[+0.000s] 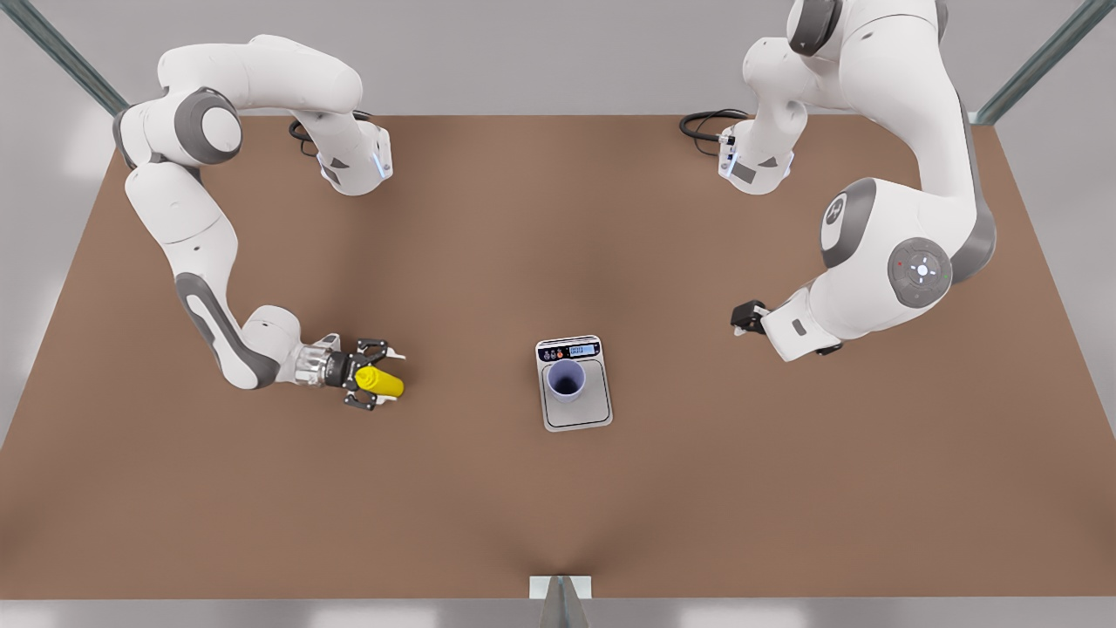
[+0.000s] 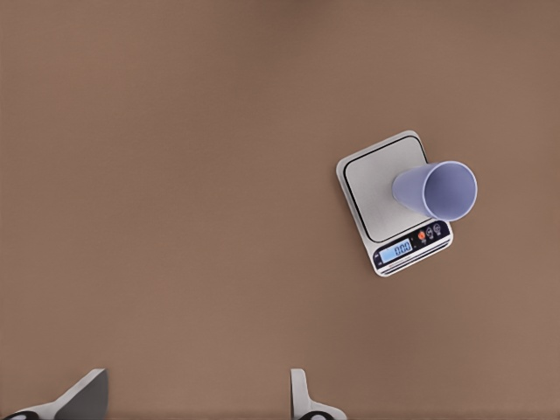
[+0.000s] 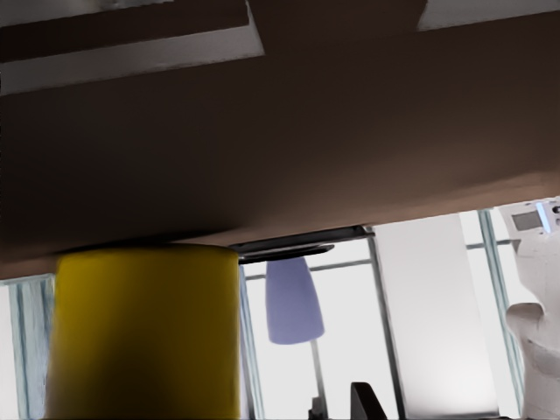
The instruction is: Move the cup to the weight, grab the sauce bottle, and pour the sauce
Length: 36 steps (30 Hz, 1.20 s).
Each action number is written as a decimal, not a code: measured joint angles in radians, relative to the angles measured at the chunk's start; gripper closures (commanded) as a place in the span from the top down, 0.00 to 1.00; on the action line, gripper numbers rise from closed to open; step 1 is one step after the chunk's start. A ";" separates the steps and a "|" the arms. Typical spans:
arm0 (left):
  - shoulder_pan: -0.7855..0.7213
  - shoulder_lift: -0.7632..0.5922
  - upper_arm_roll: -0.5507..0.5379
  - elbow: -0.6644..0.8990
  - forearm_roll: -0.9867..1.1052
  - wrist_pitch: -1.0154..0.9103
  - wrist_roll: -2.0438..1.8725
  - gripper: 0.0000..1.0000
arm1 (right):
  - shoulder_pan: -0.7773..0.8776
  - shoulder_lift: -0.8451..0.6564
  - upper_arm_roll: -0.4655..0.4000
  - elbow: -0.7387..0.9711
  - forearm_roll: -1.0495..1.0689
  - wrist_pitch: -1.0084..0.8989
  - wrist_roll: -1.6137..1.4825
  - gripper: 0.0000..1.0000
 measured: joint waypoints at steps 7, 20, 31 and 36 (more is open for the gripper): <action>0.000 0.000 0.000 0.000 0.000 0.000 0.000 1.00 | -0.002 0.000 -0.002 0.005 -0.017 0.000 0.000 1.00; 0.000 0.000 -0.008 0.000 0.000 0.000 0.000 1.00 | -0.017 -0.015 -0.003 -0.001 -0.033 -0.001 -0.103 1.00; 0.000 -0.003 -0.009 0.001 0.000 0.001 -0.001 1.00 | -0.060 -0.041 -0.020 -0.002 -0.143 0.004 -0.290 1.00; -0.001 -0.026 -0.046 0.106 -0.003 0.005 -0.002 1.00 | -0.096 -0.199 -0.093 0.137 -0.551 0.004 -0.285 1.00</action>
